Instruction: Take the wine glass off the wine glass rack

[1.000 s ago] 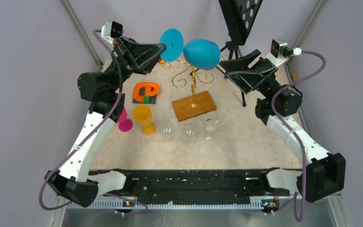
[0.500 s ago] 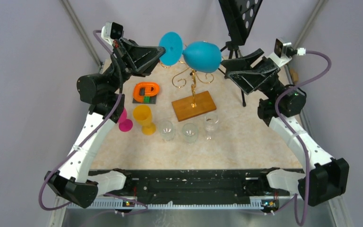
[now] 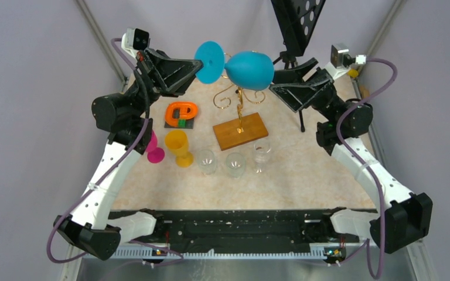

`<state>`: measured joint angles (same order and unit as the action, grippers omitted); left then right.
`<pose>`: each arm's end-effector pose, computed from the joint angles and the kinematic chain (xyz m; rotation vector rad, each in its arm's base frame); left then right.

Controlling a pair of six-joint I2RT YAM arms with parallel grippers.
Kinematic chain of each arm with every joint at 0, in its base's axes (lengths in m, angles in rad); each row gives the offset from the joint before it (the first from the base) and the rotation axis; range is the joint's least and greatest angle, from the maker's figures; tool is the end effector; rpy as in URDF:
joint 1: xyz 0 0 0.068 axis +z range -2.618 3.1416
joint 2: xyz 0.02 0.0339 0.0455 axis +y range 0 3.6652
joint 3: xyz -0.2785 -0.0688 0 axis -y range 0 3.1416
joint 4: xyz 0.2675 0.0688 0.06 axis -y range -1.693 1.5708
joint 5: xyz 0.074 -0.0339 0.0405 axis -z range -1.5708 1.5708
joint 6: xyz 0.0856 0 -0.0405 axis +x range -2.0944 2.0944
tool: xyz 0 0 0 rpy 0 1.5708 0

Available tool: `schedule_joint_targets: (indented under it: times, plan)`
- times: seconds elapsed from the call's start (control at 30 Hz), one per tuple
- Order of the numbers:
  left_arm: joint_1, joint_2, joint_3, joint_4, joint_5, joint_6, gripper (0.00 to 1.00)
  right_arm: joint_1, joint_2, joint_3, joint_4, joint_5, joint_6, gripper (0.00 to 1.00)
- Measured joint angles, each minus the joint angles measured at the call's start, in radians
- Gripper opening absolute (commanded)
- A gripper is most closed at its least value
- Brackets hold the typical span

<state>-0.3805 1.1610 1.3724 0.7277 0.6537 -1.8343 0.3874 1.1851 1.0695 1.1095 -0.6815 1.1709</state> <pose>0.2052 -0.1381 0.5983 0.0858 1.1146 -2.2412 0.2245 0.1498 0.5180 -0.4536 0.8666 1.6449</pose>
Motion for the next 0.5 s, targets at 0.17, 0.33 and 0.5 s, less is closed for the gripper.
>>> schedule_joint_targets:
  times: [0.17, 0.33, 0.5]
  plan:
    - [0.0, 0.0, 0.0, 0.0, 0.0, 0.0, 0.0, 0.028, 0.055, 0.013, 0.047, -0.032, 0.024, 0.59]
    - [-0.001, 0.0, 0.0, 0.008, 0.003, -0.013, 0.0, 0.058, 0.078, 0.036, 0.192, -0.07, 0.072, 0.47]
    - [-0.017, -0.001, -0.003, 0.077, 0.005, -0.081, 0.0, 0.07, 0.1, 0.077, 0.332, -0.107, 0.127, 0.38]
